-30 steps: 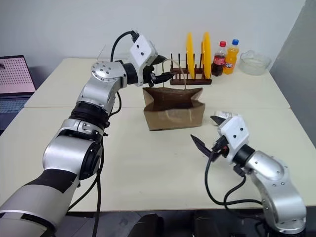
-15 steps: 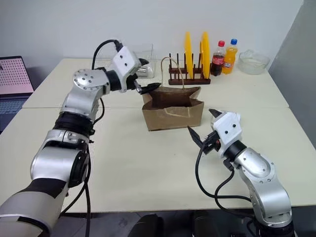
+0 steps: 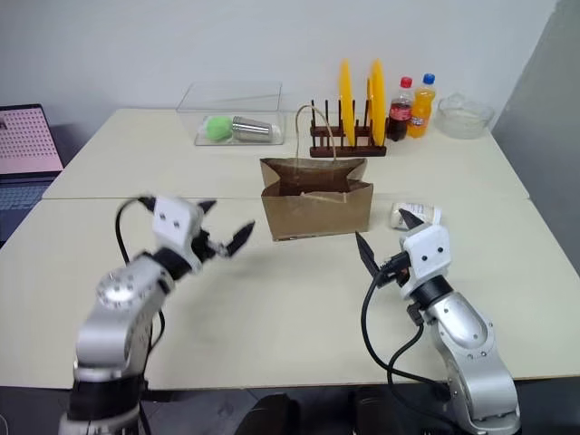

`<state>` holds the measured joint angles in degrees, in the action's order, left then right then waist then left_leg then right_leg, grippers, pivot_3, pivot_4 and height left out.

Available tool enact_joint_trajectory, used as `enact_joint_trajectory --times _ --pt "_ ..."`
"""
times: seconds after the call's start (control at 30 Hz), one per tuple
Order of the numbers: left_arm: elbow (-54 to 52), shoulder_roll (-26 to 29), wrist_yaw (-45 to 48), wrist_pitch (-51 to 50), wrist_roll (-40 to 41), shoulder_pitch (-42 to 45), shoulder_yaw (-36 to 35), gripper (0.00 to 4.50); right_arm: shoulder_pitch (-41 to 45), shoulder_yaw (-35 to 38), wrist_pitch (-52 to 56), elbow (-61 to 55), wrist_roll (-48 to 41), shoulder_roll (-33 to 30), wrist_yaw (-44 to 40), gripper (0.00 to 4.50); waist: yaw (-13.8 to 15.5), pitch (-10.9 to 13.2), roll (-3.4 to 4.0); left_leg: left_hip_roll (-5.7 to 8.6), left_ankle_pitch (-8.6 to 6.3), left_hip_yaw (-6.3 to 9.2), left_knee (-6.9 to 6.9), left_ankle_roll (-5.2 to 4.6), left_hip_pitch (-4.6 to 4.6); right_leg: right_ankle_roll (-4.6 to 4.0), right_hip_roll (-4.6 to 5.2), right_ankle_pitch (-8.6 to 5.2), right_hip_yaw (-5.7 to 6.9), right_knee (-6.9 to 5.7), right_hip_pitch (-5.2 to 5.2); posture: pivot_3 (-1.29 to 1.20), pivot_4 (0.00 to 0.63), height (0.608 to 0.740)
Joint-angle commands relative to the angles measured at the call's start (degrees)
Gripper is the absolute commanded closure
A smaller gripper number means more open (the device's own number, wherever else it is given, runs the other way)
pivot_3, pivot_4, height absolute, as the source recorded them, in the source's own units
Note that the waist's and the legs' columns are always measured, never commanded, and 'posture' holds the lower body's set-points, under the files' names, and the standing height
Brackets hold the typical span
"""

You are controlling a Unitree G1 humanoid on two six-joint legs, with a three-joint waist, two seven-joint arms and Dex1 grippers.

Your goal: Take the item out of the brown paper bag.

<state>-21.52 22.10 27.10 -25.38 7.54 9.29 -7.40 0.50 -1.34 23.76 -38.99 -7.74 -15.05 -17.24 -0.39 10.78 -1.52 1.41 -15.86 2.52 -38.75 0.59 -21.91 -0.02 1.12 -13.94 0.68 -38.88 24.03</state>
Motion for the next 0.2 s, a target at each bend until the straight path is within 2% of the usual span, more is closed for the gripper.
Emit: enact_joint_trajectory --times 0.03,0.2 --pt "-5.5 -1.1 -2.7 3.2 -0.5 -3.0 0.1 0.04 -1.3 0.4 -3.6 0.0 -0.7 0.9 0.3 0.0 0.2 0.0 0.0 0.0 0.0 0.02 0.0 0.0 0.02 0.0 0.0 0.0 0.02 -0.02 0.0 0.0 0.15 0.74" --pt "-6.7 -3.2 -4.1 5.1 0.9 -7.3 0.4 0.04 -1.3 0.5 -5.0 2.0 -0.7 1.0 -0.1 0.0 0.3 0.0 0.01 0.0 0.0 0.01 0.0 -0.02 0.1 -0.02 -0.01 0.01 0.06 -0.03 -0.1 0.0 0.15 0.74"
